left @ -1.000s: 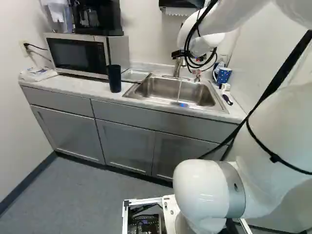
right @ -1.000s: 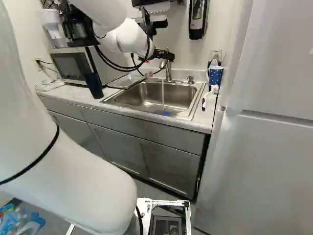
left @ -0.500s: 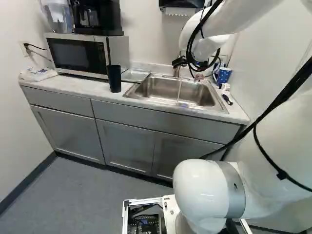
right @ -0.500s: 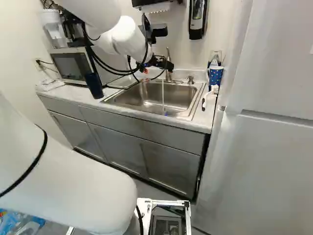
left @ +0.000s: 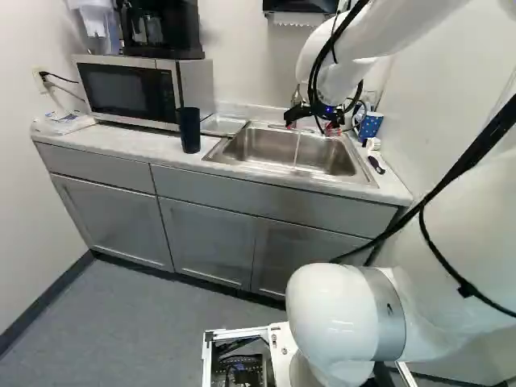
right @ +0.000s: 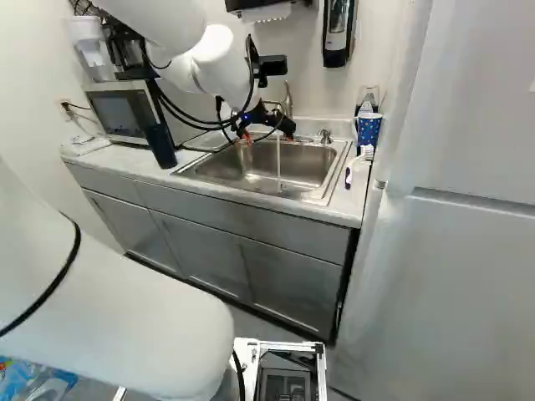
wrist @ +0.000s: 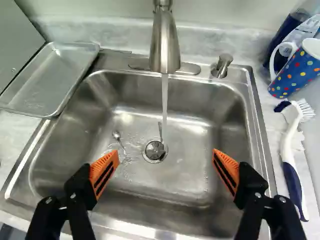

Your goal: Rinse the cup and place it in the tray

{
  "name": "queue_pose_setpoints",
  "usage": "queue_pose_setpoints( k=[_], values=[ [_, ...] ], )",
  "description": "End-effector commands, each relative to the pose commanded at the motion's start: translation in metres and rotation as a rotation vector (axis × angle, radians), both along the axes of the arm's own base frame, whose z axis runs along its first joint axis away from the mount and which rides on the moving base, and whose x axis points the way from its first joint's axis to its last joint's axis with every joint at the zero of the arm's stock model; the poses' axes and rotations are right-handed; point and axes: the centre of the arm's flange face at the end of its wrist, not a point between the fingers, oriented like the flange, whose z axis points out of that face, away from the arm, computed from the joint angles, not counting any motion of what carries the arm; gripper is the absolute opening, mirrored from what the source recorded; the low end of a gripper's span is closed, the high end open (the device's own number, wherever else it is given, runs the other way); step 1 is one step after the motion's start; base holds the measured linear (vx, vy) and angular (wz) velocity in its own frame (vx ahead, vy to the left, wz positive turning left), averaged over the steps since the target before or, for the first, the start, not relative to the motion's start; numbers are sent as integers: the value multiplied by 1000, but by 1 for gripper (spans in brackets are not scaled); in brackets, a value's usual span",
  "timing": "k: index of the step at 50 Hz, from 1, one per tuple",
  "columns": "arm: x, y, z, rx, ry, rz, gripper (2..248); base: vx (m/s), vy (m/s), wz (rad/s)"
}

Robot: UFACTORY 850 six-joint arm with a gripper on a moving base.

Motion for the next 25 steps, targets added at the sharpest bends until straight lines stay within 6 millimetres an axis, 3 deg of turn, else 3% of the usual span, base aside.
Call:
queue_pose_setpoints(
  k=[25],
  values=[
    [-5, 1, -5, 14, 77, 0, 247, 0, 0, 0]
  ],
)
